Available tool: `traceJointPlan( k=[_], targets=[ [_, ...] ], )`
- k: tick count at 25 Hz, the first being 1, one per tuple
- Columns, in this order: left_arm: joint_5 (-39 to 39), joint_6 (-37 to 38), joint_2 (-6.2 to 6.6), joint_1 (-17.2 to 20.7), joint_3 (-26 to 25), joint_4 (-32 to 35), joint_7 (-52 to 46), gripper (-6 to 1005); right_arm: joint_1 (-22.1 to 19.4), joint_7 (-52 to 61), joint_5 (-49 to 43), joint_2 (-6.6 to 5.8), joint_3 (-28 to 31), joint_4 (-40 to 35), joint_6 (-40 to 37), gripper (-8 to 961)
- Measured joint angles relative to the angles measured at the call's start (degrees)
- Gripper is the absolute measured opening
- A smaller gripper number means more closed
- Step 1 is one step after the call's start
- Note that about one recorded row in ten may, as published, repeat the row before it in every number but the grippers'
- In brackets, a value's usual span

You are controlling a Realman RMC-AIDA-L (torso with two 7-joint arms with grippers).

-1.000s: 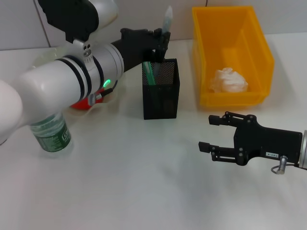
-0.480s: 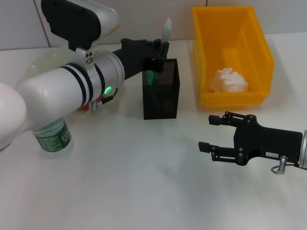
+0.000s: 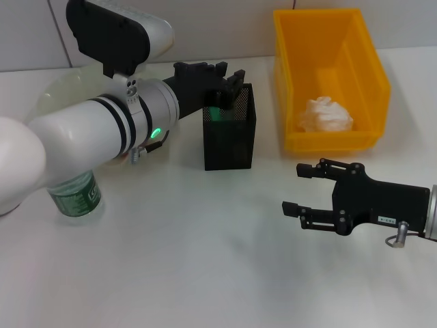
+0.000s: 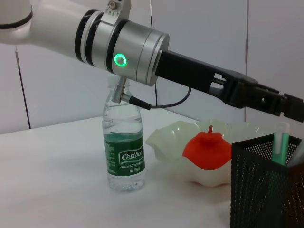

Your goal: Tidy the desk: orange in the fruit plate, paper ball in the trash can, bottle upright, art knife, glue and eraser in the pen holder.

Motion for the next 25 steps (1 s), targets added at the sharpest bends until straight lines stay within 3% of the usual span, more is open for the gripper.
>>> traceJointPlan(
  k=[3, 8, 14, 22, 25],
  targets=[
    [-0.3, 0.0, 0.00, -0.1, 0.0, -0.1, 0.0, 241, 0.0, 0.0, 0.0, 0.00, 0.0, 0.0, 0.0, 766],
    [-1.3, 0.1, 0.00, -0.2, 0.0, -0.2, 0.0, 397, 0.0, 0.0, 0.0, 0.00, 0.0, 0.0, 0.1, 766],
    [-5.1, 4.0, 0.17, -0.4, -1.5, 0.2, 0.0, 393, 0.1, -0.1, 0.0, 0.00, 0.0, 0.0, 0.3, 766],
    [-8.0, 15.9, 0.34, -2.3, -8.8, 0.9, 0.5, 402, 0.3, -0.2, 0.0, 0.00, 0.0, 0.0, 0.4, 766],
    [-8.2, 20.9, 0.43, -2.4, -14.3, 1.7, 2.3, 409, 0.3, -0.3, 0.0, -0.04, -0.1, 0.0, 0.2, 766]
  ],
)
